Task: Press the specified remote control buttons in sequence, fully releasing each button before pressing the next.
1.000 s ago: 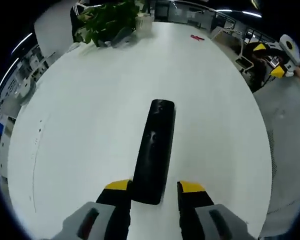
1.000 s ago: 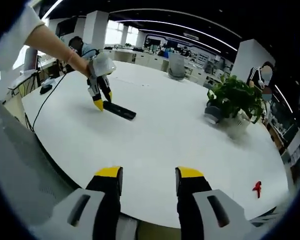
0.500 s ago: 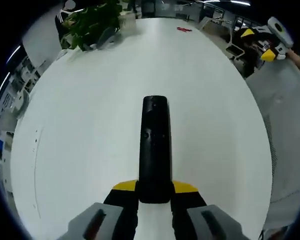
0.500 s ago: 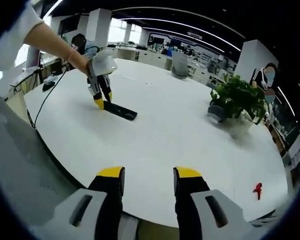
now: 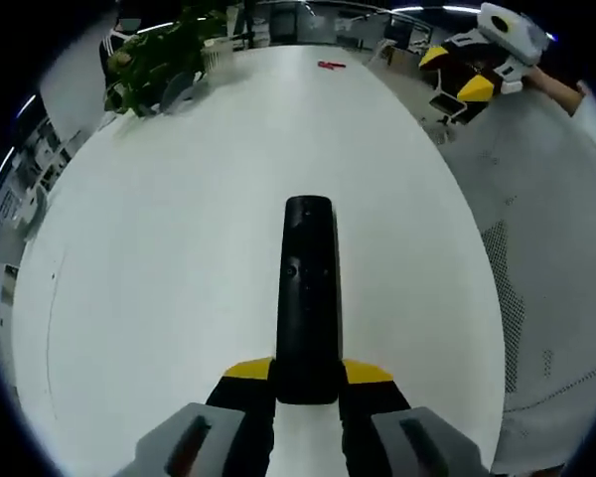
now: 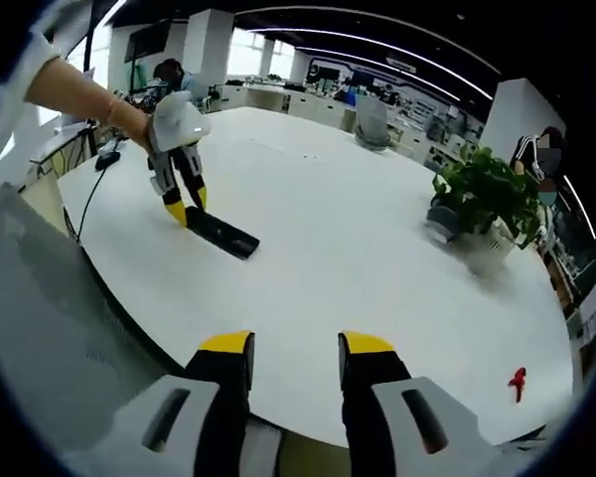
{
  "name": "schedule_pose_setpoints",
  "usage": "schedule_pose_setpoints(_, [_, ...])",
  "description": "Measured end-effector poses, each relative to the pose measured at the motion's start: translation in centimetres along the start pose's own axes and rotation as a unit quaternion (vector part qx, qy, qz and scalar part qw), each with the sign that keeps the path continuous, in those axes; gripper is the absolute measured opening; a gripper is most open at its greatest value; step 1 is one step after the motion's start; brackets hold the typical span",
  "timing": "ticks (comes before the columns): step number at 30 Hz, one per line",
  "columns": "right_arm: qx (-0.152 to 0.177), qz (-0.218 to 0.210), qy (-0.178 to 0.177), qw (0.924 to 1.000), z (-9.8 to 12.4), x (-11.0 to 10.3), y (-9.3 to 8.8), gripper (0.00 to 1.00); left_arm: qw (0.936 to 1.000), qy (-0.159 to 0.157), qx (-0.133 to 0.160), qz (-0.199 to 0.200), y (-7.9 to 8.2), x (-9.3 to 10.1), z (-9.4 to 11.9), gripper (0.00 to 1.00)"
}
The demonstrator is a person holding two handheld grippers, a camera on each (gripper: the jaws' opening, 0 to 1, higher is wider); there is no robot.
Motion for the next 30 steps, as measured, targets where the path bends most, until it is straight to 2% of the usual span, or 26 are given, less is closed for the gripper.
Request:
schedule_pose_setpoints(5, [-0.013,0.020,0.007,0.9997,-0.3,-0.3,-0.1,0.33,0.9998,0.002,0.010,-0.020,-0.4,3.3,0.4,0.24])
schedule_pose_setpoints(10, [-0.020,0.027,0.020,0.9993,-0.4,-0.5,-0.2,0.33,0.9997,0.000,0.025,-0.008,-0.4,5.8,0.5,0.24])
schedule_pose_setpoints(15, [-0.065,0.084,0.046,0.9933,-1.0,-1.3,-0.8,0.32,0.9994,-0.011,0.032,-0.003,-0.5,8.4,0.7,0.24])
schedule_pose_setpoints(20, [-0.097,0.102,0.113,0.9837,-1.6,-2.8,-1.3,0.32,0.9994,-0.014,0.029,-0.011,-0.6,10.4,0.8,0.24])
schedule_pose_setpoints(21, [-0.107,0.116,0.146,0.9766,-1.7,-3.5,-1.4,0.31,0.9994,-0.017,0.030,-0.007,-0.5,10.8,0.9,0.24])
schedule_pose_setpoints(24, [-0.127,0.141,0.178,0.9655,-1.9,-4.3,-1.5,0.29,0.9992,-0.021,0.034,0.000,-0.6,11.6,1.0,0.24])
schedule_pose_setpoints(26, [-0.128,0.145,0.191,0.9624,-2.4,-4.8,-1.3,0.28,0.9994,-0.017,0.029,-0.006,-0.8,12.2,1.0,0.24])
schedule_pose_setpoints(27, [-0.134,0.153,0.211,0.9561,-2.6,-5.1,-1.3,0.27,0.9994,-0.017,0.029,-0.001,-0.9,12.5,1.0,0.24])
schedule_pose_setpoints(30, [-0.148,0.164,0.227,0.9486,-3.0,-5.5,-1.3,0.25,0.9980,-0.026,0.048,0.032,-1.0,12.9,1.1,0.24])
Point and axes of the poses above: the point that each gripper's makers call its tool centre point, and the gripper's own axes: z roughly backward along the fingers, x roughly to its right, y roughly out of its top, the point moved 7 cm from there along z, roughly backward along the fingers, and after that the axes turned 6 degrees about y, right-handed, at the moved point
